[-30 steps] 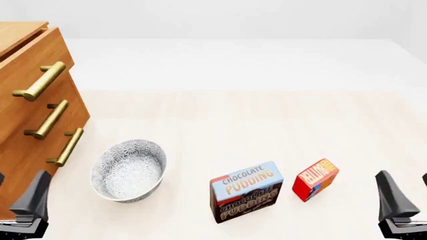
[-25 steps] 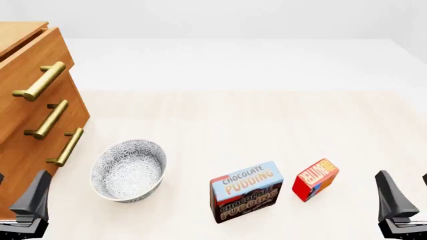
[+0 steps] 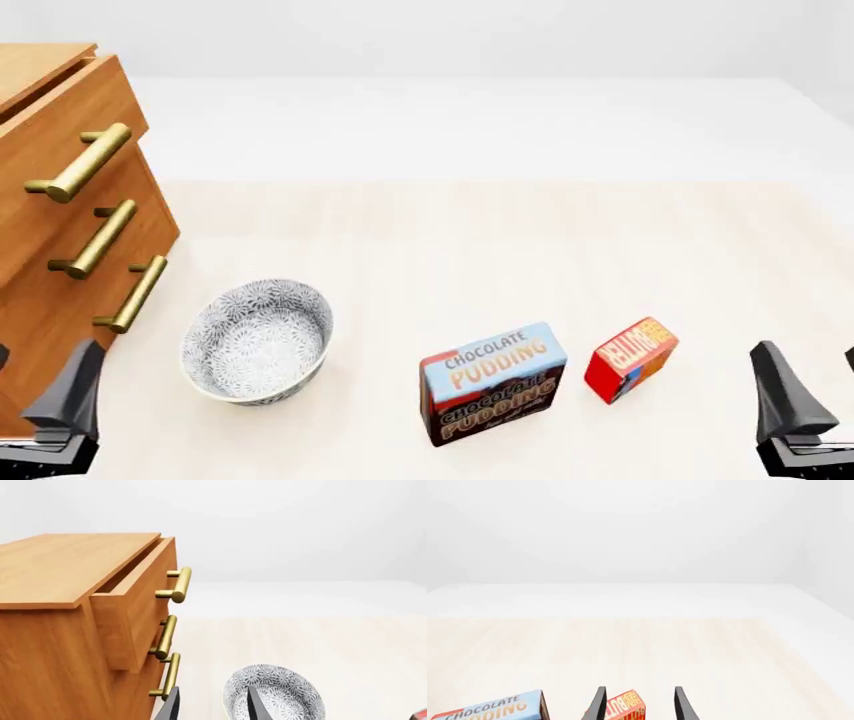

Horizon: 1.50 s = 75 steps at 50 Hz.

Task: Put the butter at the back in the top drawer of the cabinet and close it.

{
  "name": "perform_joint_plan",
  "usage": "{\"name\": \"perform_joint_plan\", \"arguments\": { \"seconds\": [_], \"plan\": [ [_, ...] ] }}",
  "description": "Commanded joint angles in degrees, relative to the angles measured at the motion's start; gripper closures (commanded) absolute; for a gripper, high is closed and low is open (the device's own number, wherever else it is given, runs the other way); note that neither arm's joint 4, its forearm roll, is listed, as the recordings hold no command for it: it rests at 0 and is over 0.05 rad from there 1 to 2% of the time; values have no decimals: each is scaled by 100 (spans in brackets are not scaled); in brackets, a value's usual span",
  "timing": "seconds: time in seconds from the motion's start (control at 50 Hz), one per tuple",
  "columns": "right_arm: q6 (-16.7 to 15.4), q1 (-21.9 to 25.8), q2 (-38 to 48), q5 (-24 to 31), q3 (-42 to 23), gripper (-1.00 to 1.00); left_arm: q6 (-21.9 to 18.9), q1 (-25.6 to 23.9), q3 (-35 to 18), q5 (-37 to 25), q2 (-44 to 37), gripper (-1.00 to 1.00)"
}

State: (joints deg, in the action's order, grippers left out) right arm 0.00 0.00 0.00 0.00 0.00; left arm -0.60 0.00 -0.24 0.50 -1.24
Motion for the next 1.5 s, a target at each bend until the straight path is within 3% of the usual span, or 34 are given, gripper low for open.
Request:
{"name": "perform_joint_plan", "arguments": {
  "seconds": [0.02,0.04,0.06,0.1,0.24,0.34,0.42,0.88,1.2,1.5],
  "plan": [
    [0,0,0,0,0,-100,74,50,-1,-44,71,-100],
    [0,0,0,0,0,-100,-36,16,-4,-40,90,-100],
    [0,0,0,0,0,-100,-221,-39,-451,726,-1101,-100],
    [0,0,0,0,0,-100,-282,-99,-652,1215,-1766,-100],
    [0,0,0,0,0,-100,-500,-295,-897,495,-1231,-100],
    [0,0,0,0,0,-100,-592,-542,-1029,343,-1444,-100],
    [0,0,0,0,0,-100,-1069,-742,-1139,285,-1659,-100],
    [0,0,0,0,0,-100,-2425,-790,-2105,-412,-2300,-100],
    [0,0,0,0,0,-100,-3198,-758,-2130,-692,-2350,-100],
    [0,0,0,0,0,-100,-3859,-711,-2549,-985,-2504,-100]
  ]
}}
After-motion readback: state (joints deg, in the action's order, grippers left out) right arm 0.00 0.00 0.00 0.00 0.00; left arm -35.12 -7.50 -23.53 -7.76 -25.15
